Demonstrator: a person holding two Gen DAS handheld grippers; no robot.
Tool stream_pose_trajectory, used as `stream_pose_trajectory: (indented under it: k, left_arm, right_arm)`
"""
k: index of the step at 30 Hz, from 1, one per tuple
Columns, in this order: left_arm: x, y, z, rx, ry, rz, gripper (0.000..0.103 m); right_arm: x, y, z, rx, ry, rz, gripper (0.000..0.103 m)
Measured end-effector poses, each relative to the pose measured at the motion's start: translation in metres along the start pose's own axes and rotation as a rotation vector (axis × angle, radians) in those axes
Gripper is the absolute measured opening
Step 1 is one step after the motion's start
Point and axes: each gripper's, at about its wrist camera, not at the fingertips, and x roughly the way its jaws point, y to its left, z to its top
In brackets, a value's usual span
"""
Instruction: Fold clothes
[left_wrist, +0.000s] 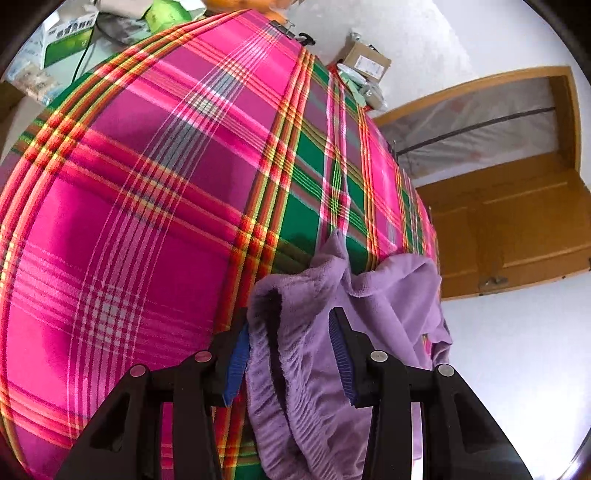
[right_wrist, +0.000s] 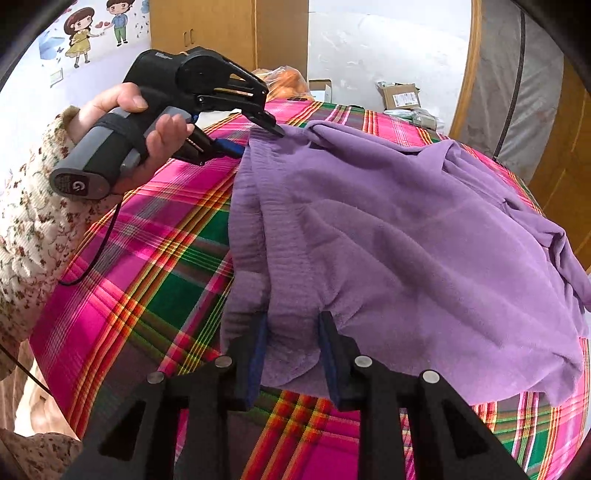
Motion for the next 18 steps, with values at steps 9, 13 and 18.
stream_pose_trajectory:
  k: [9, 13, 18]
  left_arm:
    - [-0.032, 0.010, -0.024, 0.011, -0.032, 0.018, 0.044]
    - [-0.039, 0.001, -0.036, 0.030, -0.048, -0.037, 0.044]
    - [-0.025, -0.006, -0.046, 0.051, 0.012, -0.039, 0.044]
  right_arm:
    - [-0.002, -0.002, -0.002, 0.019, -0.008, 0.011, 0.029]
    - [-0.002, -0.003, -0.003, 0.025, -0.010, 0.014, 0.029]
    - [-0.002, -0.005, -0.005, 0.031, -0.016, 0.020, 0.029]
